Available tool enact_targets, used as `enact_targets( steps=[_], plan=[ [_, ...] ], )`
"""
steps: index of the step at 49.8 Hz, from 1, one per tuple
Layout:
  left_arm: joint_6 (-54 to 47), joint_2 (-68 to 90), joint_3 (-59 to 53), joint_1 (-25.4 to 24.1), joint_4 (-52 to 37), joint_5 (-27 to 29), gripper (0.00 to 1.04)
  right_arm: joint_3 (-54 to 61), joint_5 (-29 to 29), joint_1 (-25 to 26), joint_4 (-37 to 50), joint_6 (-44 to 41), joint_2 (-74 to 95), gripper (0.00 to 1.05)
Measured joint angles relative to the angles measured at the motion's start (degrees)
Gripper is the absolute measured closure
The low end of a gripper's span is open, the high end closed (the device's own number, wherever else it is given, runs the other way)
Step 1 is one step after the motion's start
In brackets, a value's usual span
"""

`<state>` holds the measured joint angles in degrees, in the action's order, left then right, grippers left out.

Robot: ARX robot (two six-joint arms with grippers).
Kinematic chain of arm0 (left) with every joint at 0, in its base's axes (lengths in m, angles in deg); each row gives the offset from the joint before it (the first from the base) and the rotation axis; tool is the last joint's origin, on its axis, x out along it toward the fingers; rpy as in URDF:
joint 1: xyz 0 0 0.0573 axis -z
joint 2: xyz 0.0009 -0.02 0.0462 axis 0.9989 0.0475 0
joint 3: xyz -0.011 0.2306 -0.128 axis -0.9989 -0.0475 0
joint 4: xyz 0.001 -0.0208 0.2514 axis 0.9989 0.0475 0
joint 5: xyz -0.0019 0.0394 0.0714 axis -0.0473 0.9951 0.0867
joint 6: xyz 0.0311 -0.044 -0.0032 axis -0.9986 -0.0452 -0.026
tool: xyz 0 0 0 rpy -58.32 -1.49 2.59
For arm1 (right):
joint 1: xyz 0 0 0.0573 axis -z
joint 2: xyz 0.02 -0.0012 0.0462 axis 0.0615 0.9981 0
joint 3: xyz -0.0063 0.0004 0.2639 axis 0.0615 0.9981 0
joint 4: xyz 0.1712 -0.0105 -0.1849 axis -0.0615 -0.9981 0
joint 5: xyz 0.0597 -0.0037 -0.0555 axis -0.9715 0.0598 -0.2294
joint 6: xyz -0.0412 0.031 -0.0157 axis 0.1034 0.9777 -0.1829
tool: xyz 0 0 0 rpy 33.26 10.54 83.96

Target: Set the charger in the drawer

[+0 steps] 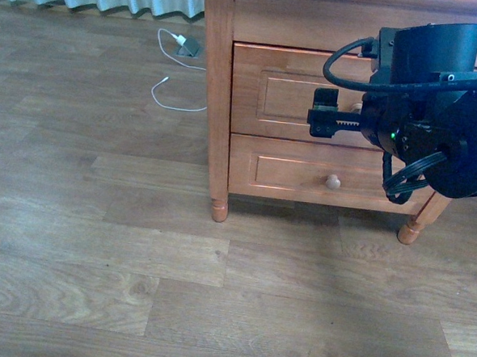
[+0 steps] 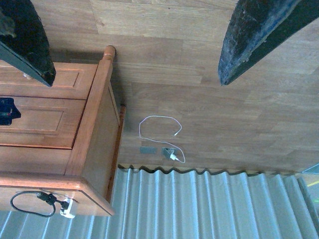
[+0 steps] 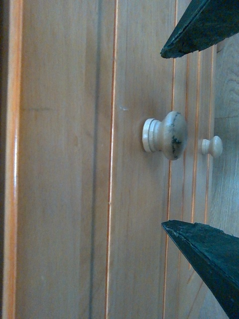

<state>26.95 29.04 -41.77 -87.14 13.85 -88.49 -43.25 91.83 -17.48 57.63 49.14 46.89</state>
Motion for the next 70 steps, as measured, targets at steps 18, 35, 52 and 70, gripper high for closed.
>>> enact_targets(
  steps=[18, 35, 52, 70],
  plan=[
    [0.0, 0.0, 0.0, 0.0, 0.0, 0.0, 0.06, -3.3, 1.7, 0.0, -0.3, 0.5, 2.9, 0.08],
    [0.0, 0.0, 0.0, 0.0, 0.0, 0.0, 0.06, -3.3, 2.3, 0.0, 0.7, 0.3, 3.0, 0.41],
    [0.0, 0.0, 0.0, 0.0, 0.0, 0.0, 0.06, -2.2, 2.0, 0.0, 1.9, -0.1, 2.9, 0.81],
    [0.0, 0.0, 0.0, 0.0, 0.0, 0.0, 0.06, 10.8, -0.4, -0.6, 2.1, 2.6, -5.8, 0.82]
  ],
)
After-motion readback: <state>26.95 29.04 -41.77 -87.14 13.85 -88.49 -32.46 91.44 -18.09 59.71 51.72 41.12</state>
